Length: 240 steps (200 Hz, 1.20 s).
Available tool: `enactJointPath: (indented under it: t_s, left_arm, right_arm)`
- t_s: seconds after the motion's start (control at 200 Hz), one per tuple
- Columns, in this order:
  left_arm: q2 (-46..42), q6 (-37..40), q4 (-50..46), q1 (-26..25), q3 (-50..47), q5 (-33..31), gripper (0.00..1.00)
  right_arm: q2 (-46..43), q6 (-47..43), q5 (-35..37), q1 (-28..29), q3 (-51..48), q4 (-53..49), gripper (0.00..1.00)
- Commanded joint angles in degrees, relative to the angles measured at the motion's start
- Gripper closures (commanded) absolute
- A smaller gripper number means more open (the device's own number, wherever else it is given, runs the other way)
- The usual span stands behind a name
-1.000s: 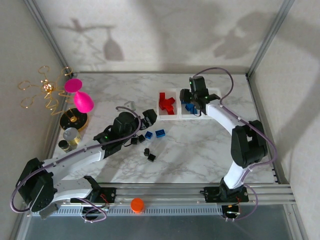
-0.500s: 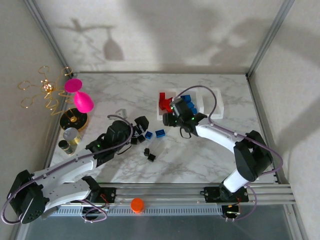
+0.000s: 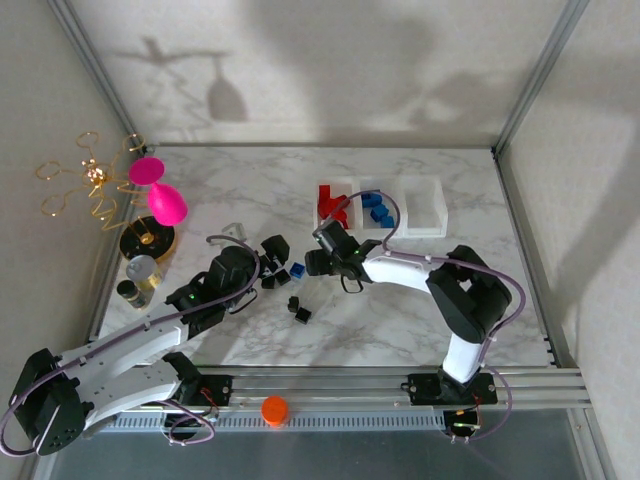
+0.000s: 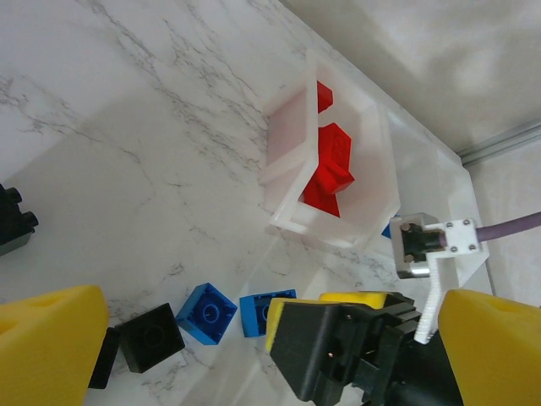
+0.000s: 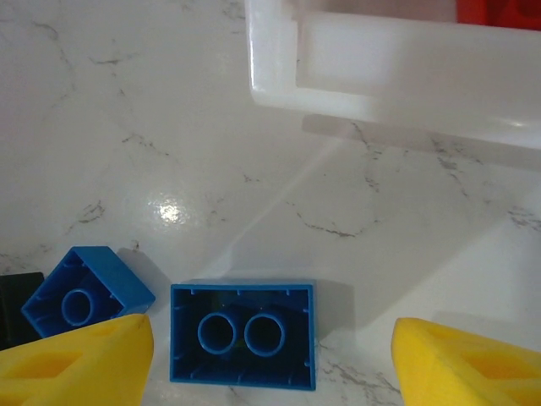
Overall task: Sort the legos into containers by color
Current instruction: Pick up the lego from the center of the table.
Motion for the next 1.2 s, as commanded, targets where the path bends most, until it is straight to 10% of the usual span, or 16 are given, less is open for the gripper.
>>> enactJointPath:
  t_s: [0.0,1.197]
  left_arm:
    - [-0.5,-0.6,-1.1,-0.2,-0.9,-1.7,0.0]
    - [2.1,0.4,1.1,0.1,2.0,2.4,0.0]
  right_arm:
    - [2.1,-1.5,0.6,0.7,2.4,0.4,0.24]
    - [-3.6,-3.0,-0.1,-1.1,1.0,-2.6,0.56]
